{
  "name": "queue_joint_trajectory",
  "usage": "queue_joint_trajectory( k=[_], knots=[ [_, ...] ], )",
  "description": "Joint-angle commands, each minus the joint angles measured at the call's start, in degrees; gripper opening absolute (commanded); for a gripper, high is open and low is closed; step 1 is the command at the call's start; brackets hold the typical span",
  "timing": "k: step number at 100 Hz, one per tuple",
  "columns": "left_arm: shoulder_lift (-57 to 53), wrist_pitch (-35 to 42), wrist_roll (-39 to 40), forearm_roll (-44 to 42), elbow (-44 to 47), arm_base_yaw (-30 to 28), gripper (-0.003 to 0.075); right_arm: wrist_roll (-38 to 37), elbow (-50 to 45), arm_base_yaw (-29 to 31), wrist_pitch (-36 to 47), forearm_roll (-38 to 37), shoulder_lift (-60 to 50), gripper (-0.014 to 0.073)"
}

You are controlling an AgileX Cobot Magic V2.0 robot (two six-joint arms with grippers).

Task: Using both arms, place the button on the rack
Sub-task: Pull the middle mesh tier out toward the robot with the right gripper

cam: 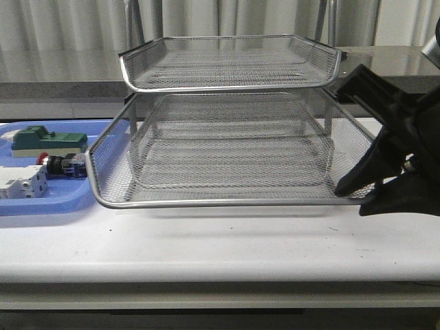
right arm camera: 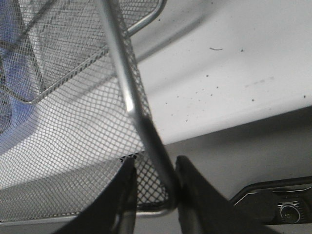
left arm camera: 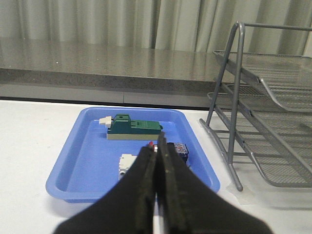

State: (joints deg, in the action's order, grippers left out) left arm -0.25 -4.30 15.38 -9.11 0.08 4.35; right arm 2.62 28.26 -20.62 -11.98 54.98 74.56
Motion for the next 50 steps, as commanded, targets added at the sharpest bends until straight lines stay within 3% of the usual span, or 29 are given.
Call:
queue_joint_trajectory(
  k=[1, 17, 50],
  knots=[
    [-1.79, 4.91, -0.13, 0.36, 2.48, -0.07, -0.002, 2.82, -0.79, 0.13, -5.47, -5.11, -0.79, 0.0273],
    [-1.79, 4.91, -0.13, 0.36, 2.48, -0.07, -0.002, 3.02, -0.79, 0.13, -6.17, -5.25, -1.44, 0.0512],
    [-1.79, 4.91, -0.13, 0.36, 2.48, -0.07, -0.002, 3.03, -0.79, 0.77, -9.49, -7.39, -14.91, 0.0528]
  ],
)
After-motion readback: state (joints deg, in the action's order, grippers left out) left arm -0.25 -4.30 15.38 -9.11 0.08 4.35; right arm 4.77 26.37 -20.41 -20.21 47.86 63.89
